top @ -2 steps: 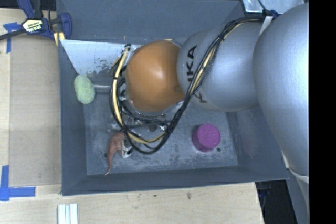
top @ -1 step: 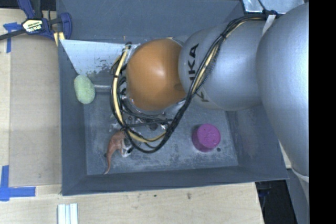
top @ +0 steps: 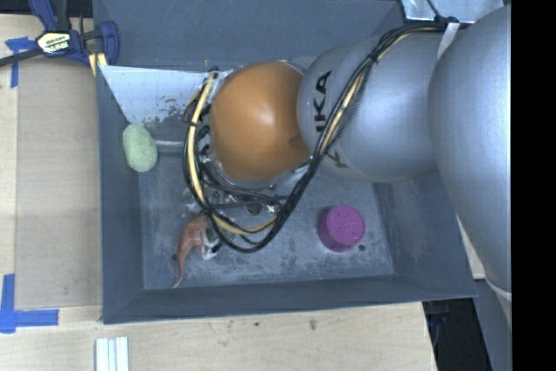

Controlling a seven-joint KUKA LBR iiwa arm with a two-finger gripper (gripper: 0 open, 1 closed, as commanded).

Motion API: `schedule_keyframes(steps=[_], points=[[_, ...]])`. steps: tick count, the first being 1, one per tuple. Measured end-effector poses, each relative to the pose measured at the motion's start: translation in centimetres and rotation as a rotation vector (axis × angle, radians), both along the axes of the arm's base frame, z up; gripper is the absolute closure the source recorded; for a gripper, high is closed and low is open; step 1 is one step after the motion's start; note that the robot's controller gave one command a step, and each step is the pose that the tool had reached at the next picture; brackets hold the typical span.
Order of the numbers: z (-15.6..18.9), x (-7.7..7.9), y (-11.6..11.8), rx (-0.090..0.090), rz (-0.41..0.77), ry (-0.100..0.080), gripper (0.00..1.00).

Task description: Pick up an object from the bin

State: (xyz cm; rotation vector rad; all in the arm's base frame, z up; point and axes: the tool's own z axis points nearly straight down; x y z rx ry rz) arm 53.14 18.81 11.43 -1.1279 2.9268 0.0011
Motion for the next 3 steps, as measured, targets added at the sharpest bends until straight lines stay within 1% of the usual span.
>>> schedule_keyframes(steps=[1, 2, 3], points=[[0.8, -0.1, 0.0, -0.002, 0.000, 0.006, 1.00], [2.9, -0.2, -0.1, -0.004, 0.000, 0.012, 1.00], [5.3, -0.1, 0.0, -0.002, 0.000, 0.006, 1.00]])
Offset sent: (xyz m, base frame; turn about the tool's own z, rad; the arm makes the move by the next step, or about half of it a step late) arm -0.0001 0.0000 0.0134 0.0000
